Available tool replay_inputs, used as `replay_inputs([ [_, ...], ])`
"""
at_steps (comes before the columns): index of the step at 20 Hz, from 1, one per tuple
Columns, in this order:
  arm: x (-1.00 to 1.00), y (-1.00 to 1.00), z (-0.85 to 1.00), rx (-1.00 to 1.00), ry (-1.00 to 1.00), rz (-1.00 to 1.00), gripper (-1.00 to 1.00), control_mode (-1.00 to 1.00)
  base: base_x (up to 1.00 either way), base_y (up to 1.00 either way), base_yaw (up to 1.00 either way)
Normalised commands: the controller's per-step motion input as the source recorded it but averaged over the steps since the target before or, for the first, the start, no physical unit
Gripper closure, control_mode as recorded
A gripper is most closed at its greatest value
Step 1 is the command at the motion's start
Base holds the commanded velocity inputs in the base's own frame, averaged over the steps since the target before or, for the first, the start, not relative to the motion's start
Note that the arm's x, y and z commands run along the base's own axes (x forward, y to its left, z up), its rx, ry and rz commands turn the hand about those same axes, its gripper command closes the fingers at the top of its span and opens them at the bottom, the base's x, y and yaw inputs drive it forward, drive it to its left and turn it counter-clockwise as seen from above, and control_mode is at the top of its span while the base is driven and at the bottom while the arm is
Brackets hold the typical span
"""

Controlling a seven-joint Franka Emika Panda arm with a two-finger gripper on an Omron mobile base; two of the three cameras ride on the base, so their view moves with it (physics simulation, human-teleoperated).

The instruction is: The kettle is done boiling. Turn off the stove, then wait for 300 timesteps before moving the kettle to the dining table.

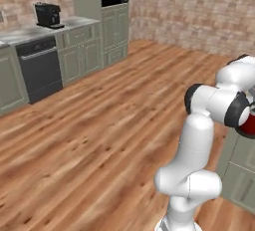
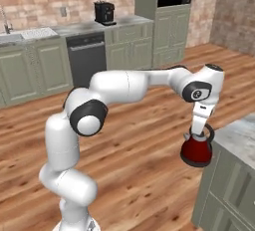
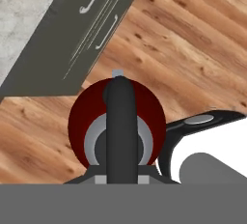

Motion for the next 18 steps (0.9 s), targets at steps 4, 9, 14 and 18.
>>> replay_inputs([
  [4, 0.0, 0.0, 0.0, 0.0, 0.0, 0.0, 1.0, 1.0, 0.3, 0.62, -0.38],
  [9, 0.0, 0.0, 0.0, 0.0, 0.0, 0.0, 1.0, 1.0, 0.28, 0.77, -0.41],
  [14, 0.0, 0.0, 0.0, 0.0, 0.0, 0.0, 1.0, 1.0, 0.28, 0.74, -0.42],
  [18, 0.0, 0.0, 0.0, 0.0, 0.0, 0.0, 1.0, 1.0, 0.34, 0.55, -0.41],
])
